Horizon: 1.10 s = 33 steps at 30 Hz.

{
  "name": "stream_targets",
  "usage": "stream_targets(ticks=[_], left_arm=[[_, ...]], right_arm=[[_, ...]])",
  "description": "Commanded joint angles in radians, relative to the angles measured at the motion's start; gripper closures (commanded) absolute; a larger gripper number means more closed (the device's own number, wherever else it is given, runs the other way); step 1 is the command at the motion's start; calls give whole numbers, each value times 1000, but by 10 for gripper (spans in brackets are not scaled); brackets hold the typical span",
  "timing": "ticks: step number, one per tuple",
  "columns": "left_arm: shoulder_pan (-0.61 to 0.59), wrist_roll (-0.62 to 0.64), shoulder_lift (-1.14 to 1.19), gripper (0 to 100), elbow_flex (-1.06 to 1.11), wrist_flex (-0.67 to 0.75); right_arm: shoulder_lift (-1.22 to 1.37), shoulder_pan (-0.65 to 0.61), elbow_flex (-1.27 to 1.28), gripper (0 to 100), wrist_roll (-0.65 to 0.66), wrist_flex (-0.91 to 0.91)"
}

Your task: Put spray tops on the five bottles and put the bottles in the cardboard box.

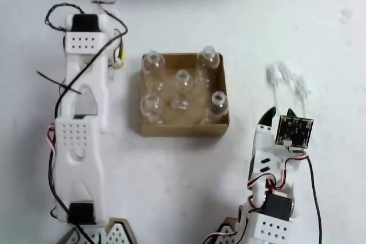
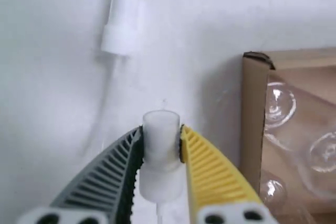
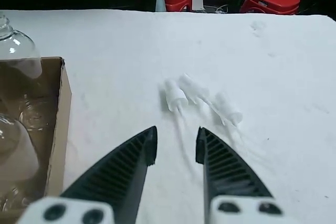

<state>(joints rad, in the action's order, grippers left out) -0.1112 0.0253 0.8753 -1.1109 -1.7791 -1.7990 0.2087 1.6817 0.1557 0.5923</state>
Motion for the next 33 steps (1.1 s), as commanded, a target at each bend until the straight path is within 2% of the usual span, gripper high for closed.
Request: stream_targets(ticks=[1,6,11,17,27,33], left_arm=[[39,9,-236,977,190,-8],[81,8,-418,977,374,61],[36,12,-492,977,463,173],[35,12,-590,977,529,178],[105,11,-785,977,680,189],[131,8,-981,977,934,376]], right_arm=[[2,-30,9,893,-2,4],[2,-28,9,893,0,4],[2,-28,9,893,0,5],[2,-27,9,893,0,4],[2,-27,9,893,0,4],[2,-27,9,893,0,4]])
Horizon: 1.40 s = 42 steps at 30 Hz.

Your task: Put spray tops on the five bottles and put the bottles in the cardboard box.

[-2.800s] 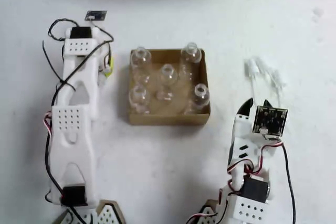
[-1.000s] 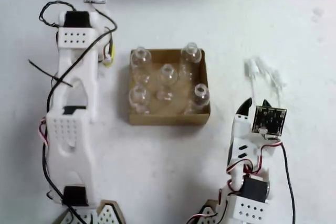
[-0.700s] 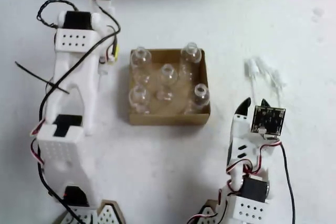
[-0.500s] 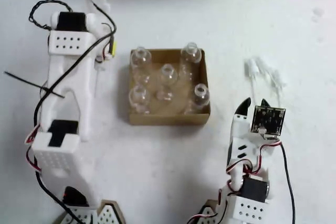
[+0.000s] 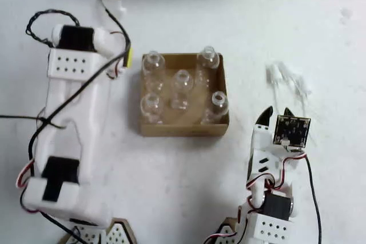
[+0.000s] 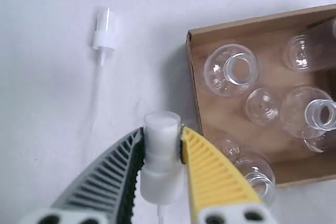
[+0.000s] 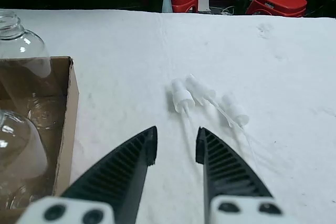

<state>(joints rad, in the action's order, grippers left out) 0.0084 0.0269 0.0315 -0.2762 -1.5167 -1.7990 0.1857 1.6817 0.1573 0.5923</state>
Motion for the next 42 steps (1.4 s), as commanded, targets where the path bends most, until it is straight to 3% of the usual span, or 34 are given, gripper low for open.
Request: stream_targets(ticks=[1,12,20,25,29,36,42], left_arm=[[10,6,-182,977,160,163],[-5,6,-693,977,934,976],[-99,12,-1024,977,1274,1189],[-93,6,-1210,974,1484,1369],[-94,-37,-1360,973,1619,1436],[-82,-212,-1696,976,1777,1415],[-82,-112,-1793,976,1629,1226]], right_arm=[[2,-4,9,893,-2,4],[2,-4,9,893,-2,4],[2,-4,9,893,-2,4],[2,-4,9,893,-2,4],[2,-4,9,893,-2,4],[2,-5,9,893,-2,4],[2,-5,9,893,-2,5]])
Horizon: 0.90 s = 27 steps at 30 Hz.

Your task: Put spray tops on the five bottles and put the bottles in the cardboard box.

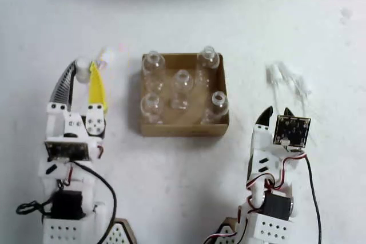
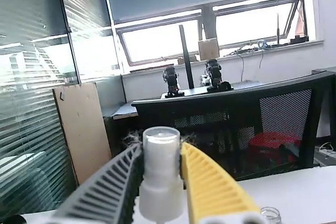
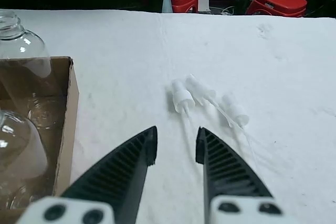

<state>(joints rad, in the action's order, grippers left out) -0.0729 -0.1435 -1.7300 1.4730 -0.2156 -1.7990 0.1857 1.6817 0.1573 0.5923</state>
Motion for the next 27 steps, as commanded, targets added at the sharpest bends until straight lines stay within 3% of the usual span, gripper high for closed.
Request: stream_targets(ticks=[1,6,13,16,19,27], left_arm=[[-1,84,-30,976,-164,-101],[21,143,76,976,-331,-143],[119,149,625,976,-689,-149],[216,149,808,976,-853,-144],[288,141,892,973,-939,-143],[306,130,1058,971,-1063,-150]], right_arm=[[2,-5,9,893,-2,5],[2,-5,9,893,-2,7],[2,-5,9,893,-2,7],[2,-5,9,893,-2,7],[2,-5,9,893,-2,7],[2,-8,9,893,-2,5]])
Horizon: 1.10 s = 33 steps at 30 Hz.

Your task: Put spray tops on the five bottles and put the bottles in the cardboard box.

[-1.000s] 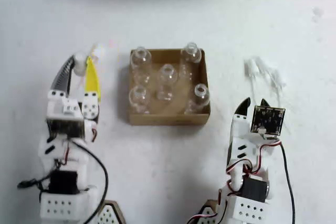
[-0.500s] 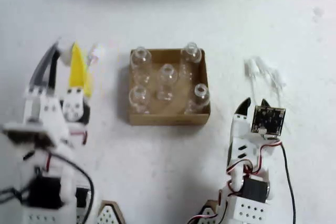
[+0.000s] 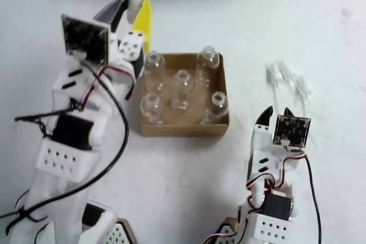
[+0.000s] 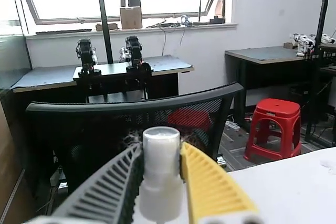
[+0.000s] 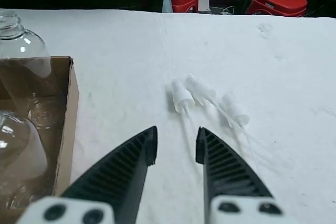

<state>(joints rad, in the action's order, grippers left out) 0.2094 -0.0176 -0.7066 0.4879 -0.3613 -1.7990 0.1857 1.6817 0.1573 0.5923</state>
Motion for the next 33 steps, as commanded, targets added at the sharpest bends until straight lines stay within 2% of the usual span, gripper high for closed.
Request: stream_targets(ticks=[1,4,6,10,15,18,33], left_arm=[[30,-29,50,963,-83,-5],[58,-186,68,951,-83,5],[58,-204,76,985,-86,5],[53,-71,79,978,-91,18],[-54,94,145,977,-91,193],[-79,169,206,977,-89,227],[-56,187,237,977,-80,216]], right_arm=[[2,-10,9,893,-2,5],[2,-10,9,893,-2,5],[2,-10,9,893,-2,5],[2,-10,9,893,-2,5],[2,-10,9,893,-2,5],[2,-10,9,893,-2,5],[2,-10,9,893,-2,5]])
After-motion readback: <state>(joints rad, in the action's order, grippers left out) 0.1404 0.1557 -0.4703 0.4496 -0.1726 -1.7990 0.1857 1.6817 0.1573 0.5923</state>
